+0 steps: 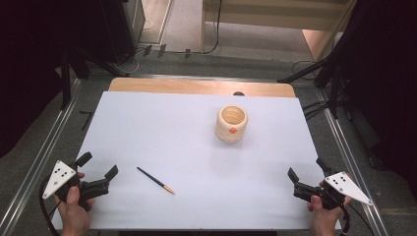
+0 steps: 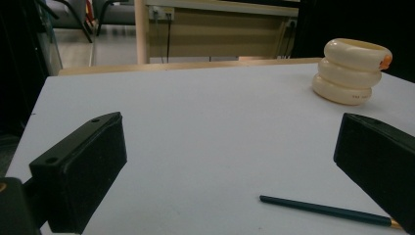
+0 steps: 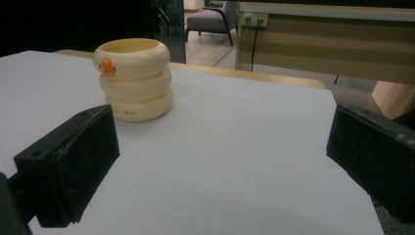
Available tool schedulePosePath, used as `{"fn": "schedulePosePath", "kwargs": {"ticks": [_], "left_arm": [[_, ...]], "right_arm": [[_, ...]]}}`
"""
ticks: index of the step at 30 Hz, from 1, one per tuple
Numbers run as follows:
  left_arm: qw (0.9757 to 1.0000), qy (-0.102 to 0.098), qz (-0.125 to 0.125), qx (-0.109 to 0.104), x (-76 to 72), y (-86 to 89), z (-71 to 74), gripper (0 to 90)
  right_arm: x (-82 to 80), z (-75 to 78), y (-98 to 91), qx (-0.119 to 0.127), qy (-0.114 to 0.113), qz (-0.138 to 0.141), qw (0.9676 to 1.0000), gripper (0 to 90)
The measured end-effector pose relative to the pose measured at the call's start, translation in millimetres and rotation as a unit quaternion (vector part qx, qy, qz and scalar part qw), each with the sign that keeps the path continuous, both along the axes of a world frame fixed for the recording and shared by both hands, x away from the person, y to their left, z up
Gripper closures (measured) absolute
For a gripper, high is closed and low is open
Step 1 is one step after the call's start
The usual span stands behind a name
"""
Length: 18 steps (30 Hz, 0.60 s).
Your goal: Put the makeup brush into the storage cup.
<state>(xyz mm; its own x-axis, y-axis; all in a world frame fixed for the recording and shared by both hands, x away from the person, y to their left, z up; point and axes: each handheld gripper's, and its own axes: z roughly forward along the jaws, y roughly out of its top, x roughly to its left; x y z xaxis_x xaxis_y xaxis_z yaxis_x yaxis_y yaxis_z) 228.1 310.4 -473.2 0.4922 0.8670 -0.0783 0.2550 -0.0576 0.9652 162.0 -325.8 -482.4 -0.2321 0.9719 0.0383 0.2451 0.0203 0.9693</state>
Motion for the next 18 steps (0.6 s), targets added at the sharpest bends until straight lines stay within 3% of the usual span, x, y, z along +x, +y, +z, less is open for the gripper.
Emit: {"fn": "schedulePosePath", "kwargs": {"ticks": [7, 13, 16, 17, 18], "left_arm": [[1.0, -0.001, -0.007, -0.002, -0.9, -0.4, 1.8, 0.0], [0.9997, 0.004, -0.021, -0.007, 1.6, -5.4, 6.0, 0.0], [0.9996, 0.008, -0.027, -0.002, 4.3, -9.0, 10.1, 6.3], [0.9994, 0.007, -0.032, 0.008, 5.7, -10.6, 12.1, 13.2], [0.9992, 0.007, -0.035, 0.018, 7.0, -13.1, 14.4, 13.2]], "right_arm": [[-1.1, 0.3, -1.6, 0.008, 0.002, 0.004, 1.0, 0.6], [-1.7, 1.4, 1.9, -0.003, 0.001, 0.007, 1.0, 2.5], [-1.0, 0.6, 2.3, -0.004, 0.002, 0.007, 1.0, 3.5], [-0.2, -0.4, 1.9, -0.004, 0.006, 0.008, 0.9999, 3.9], [-0.2, -0.4, 1.9, -0.004, 0.006, 0.008, 0.9999, 3.9]]}}
